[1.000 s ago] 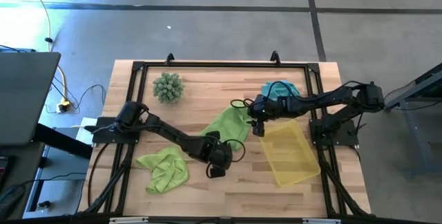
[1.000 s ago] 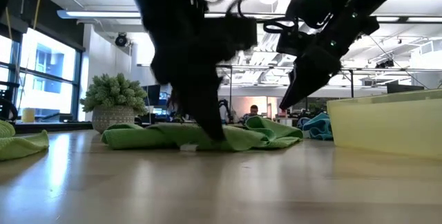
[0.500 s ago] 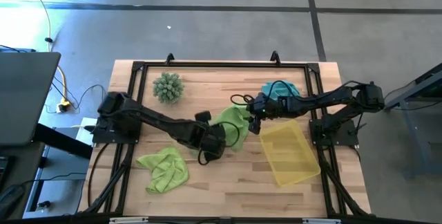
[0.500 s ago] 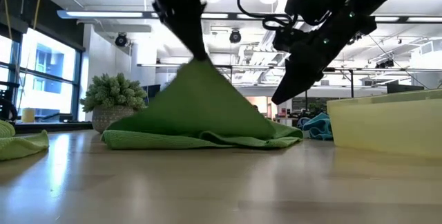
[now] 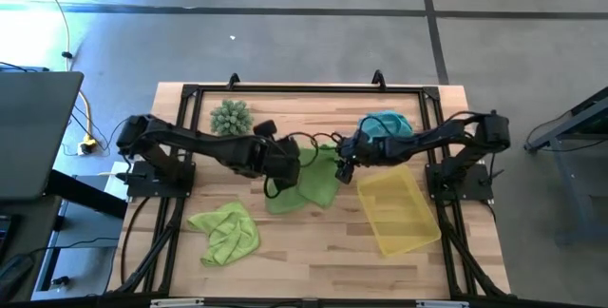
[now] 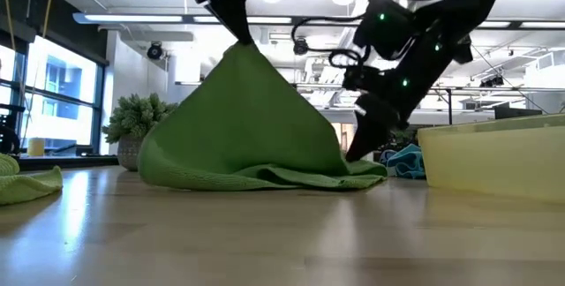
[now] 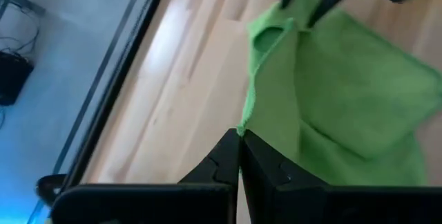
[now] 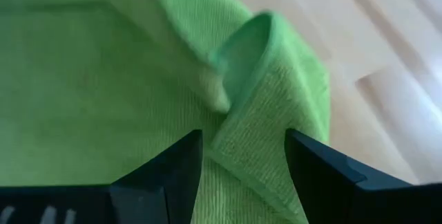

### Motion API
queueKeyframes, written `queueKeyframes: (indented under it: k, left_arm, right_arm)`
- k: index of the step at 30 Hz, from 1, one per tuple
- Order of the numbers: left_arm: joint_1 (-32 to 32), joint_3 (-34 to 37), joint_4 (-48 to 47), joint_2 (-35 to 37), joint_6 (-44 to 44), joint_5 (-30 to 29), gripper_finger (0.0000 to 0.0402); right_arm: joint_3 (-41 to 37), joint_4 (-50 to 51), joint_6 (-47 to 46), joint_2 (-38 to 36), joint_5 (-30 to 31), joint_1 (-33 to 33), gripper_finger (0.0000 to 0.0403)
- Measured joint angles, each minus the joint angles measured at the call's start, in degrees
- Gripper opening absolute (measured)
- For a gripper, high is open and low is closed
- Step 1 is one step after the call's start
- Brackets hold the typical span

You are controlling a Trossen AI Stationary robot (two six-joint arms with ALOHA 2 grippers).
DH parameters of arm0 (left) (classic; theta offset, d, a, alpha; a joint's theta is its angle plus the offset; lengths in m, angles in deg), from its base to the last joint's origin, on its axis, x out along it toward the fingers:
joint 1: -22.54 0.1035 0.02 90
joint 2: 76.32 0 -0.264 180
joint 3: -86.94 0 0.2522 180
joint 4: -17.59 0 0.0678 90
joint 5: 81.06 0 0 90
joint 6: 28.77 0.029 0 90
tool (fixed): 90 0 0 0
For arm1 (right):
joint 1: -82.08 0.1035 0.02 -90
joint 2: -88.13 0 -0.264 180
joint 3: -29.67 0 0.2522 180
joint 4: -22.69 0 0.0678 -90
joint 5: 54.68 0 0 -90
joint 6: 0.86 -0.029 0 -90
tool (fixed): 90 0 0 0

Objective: Roll microfiber towels into tight, uniform cylinder then place into a basket
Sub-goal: Fold the green cloth

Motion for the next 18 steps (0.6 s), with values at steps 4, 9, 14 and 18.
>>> queueKeyframes:
  k: [4, 9, 14, 18]
  left_arm:
    - [1.85, 0.00, -3.86, 0.07, -0.04, -0.28, 0.0000]
    - [3.47, 0.02, -6.61, 0.07, -0.11, -0.25, 0.0000]
    - [3.50, 0.02, -6.68, 0.07, -0.02, -0.41, 0.0000]
    - [3.47, 0.02, -7.66, 0.05, -0.01, -0.41, 0.0000]
  right_arm:
    - [0.00, -1.48, -0.09, 1.88, 0.10, 0.02, 0.0199]
    - [0.00, -3.51, 0.11, 2.49, 2.28, -0.03, 0.0199]
    - [0.00, -3.15, 0.11, 2.56, 3.23, -0.05, 0.0199]
    - [0.00, -2.93, 0.09, 2.56, 5.27, -0.05, 0.0199]
